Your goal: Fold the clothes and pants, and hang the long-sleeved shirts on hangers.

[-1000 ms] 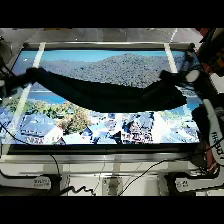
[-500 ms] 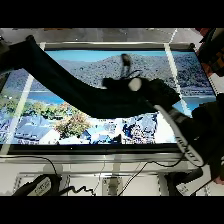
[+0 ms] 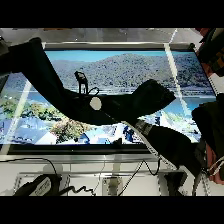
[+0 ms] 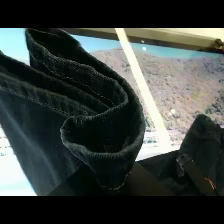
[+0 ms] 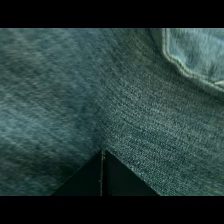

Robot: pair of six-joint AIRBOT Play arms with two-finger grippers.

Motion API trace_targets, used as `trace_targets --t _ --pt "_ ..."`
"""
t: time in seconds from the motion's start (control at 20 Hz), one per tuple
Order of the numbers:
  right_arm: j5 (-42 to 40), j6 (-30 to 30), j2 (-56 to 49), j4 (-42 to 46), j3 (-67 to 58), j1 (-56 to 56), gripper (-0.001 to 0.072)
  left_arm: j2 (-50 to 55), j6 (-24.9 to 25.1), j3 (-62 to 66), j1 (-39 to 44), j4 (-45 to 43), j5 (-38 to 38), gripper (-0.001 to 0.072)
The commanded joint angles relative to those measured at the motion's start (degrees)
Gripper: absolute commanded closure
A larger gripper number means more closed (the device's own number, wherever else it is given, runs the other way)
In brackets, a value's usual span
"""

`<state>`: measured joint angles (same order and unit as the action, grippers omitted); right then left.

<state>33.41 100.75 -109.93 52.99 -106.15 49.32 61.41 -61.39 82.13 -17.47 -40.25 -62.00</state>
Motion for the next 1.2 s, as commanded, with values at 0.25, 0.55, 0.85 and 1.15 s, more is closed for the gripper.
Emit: trace_targets --t 0.25,0.55,0.85,1.15 --pt "18.4 0.2 -0.4 9.3 -4.3 -17.1 0.0674 11.2 -3.9 0.0 19.1 0.0 0.0 0.0688" --pt "43.9 0.2 0.2 14.5 -5.9 -43.6 0.0674 20.8 -4.0 0.0 36.5 0.0 3.5 -0.0005" --pt "49.9 -9.1 4.0 16.5 -5.8 -58.9 0.0674 15.2 -6.4 0.1 24.4 -6.0 0.4 0.0002" --pt "46.5 -21.4 13.6 16.3 -4.9 -64.1 0.0673 9.4 -9.1 -9.3 0.6 -16.7 -9.7 0.0126"
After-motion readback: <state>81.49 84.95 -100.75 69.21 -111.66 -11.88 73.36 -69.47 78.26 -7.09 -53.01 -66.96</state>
